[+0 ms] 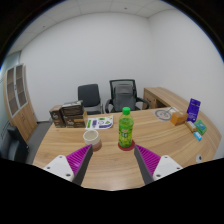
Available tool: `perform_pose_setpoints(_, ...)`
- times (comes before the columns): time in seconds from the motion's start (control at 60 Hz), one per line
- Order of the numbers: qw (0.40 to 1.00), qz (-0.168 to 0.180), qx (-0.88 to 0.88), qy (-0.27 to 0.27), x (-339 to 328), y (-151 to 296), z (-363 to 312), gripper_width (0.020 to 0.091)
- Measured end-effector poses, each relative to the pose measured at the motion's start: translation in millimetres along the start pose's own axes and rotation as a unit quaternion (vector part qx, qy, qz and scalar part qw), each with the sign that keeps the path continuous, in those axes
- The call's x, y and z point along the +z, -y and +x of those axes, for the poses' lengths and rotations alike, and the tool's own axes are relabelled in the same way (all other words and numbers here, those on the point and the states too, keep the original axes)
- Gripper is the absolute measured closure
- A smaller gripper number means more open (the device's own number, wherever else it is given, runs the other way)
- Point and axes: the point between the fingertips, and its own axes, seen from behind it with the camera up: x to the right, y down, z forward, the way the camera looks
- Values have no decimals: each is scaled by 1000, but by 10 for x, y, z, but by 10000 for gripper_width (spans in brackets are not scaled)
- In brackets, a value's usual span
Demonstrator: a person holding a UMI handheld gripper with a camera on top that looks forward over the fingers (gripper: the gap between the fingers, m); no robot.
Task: Pour water
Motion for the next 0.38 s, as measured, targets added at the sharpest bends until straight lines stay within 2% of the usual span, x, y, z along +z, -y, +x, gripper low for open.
perform_pose_setpoints(0.25, 1000, 17, -9, 3, -412, 125, -435, 244)
perform_pose_setpoints(0.383, 999, 40, -24, 0, -531, 240, -543, 253)
